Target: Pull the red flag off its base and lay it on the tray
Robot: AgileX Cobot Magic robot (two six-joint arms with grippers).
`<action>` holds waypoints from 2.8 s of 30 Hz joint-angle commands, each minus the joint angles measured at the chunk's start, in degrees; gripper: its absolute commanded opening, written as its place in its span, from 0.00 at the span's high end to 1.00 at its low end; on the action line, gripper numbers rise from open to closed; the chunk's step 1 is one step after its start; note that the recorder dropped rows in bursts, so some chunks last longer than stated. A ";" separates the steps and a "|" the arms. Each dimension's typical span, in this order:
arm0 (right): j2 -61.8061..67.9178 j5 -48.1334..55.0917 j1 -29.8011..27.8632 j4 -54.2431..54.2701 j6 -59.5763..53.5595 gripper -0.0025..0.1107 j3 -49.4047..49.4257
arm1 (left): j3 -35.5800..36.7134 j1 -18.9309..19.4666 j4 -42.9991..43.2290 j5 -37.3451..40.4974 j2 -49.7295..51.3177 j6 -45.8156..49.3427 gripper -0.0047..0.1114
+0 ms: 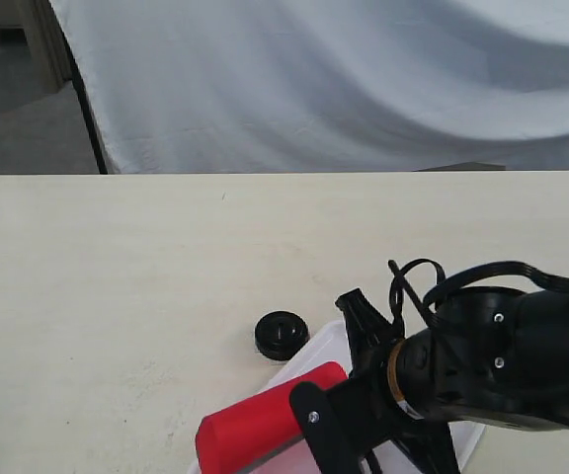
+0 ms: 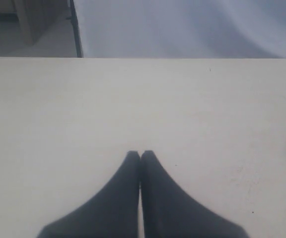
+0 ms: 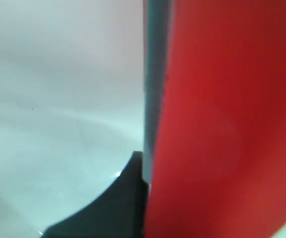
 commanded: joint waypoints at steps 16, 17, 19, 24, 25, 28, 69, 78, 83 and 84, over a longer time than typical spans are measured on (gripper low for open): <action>5.69 4.12 -0.16 -9.14 8.81 0.81 -0.61 | 0.09 -0.40 0.00 -0.20 -0.06 0.08 0.96; 5.69 4.12 -0.16 -9.14 9.43 0.74 -0.61 | 0.09 -0.40 0.00 -0.20 -0.06 0.08 0.96; 5.69 4.12 -0.16 -9.14 11.03 0.59 -0.61 | 0.09 -0.40 0.00 -0.20 -0.06 0.08 0.96; 5.69 4.12 -0.16 -9.14 13.36 0.32 -0.61 | 0.09 -0.40 0.00 -0.20 -0.06 0.08 0.96; 5.69 4.55 -0.16 -9.14 14.22 0.32 -0.61 | 0.09 -0.40 0.00 -0.20 -0.06 0.08 0.96; 5.69 5.74 -0.16 -9.14 17.44 0.32 -0.61 | 0.09 -0.40 0.00 -0.20 -0.06 0.08 0.96; -15.01 21.67 -47.66 50.56 26.49 0.98 -7.51 | 0.09 -0.40 0.00 -0.20 -0.06 0.08 0.96; -31.73 2.06 -54.01 45.95 29.39 0.98 5.17 | 0.09 -0.40 0.00 -0.20 -0.06 0.08 0.96; -43.16 -8.83 -51.62 48.25 28.97 0.98 11.41 | 0.09 -0.40 0.00 -0.20 -0.06 0.08 0.96; -45.49 -10.58 -51.04 48.25 28.97 0.98 12.66 | 0.09 -0.40 0.00 -0.20 -0.06 0.08 0.96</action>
